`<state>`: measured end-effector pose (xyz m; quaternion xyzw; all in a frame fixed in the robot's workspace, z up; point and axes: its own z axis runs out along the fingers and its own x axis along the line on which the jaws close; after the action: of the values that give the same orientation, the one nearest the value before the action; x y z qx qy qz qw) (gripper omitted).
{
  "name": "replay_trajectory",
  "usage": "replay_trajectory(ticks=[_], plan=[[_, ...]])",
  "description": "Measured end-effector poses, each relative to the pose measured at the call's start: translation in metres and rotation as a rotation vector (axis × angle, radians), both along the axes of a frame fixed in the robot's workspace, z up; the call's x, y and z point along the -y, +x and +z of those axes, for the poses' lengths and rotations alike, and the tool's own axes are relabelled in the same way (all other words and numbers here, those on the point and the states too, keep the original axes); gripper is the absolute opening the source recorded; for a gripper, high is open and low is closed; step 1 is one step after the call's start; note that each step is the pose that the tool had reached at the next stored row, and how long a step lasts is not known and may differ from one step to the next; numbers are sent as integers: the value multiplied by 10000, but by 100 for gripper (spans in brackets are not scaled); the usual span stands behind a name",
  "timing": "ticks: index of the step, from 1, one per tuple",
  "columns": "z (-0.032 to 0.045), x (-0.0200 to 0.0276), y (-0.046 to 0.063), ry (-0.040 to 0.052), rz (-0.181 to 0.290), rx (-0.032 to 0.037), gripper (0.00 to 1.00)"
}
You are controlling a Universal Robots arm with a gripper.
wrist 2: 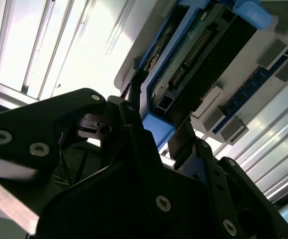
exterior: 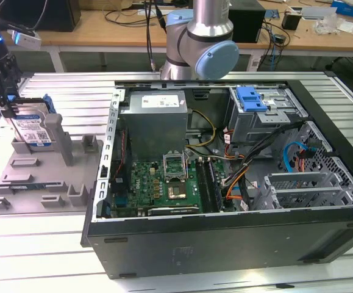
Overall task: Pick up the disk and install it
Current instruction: 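Pick up the disk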
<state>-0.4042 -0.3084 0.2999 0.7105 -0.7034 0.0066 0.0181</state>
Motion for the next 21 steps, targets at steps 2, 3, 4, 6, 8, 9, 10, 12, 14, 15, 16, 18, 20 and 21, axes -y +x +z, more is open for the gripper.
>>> replay_trajectory(ticks=[2,3,4,6,8,9,10,12,14,15,16,18,20,21], plan=[[0,0,-3,-1,0,-2,48],[0,0,-4,-1,0,0,48],[-1,0,-4,0,0,2,48],[-1,0,-5,-1,0,1,48],[-3,-1,-5,0,0,1,48],[-4,-1,-4,0,0,2,46],[-4,-1,-5,-1,0,1,40],[-6,-1,-4,0,0,2,40],[-9,-1,-5,0,0,1,40],[-11,-1,-4,0,0,2,40],[-12,-1,-4,0,0,1,40],[-13,-1,-4,0,0,1,40],[-16,-1,-4,1,0,3,40],[-18,-1,-4,0,0,2,40]])
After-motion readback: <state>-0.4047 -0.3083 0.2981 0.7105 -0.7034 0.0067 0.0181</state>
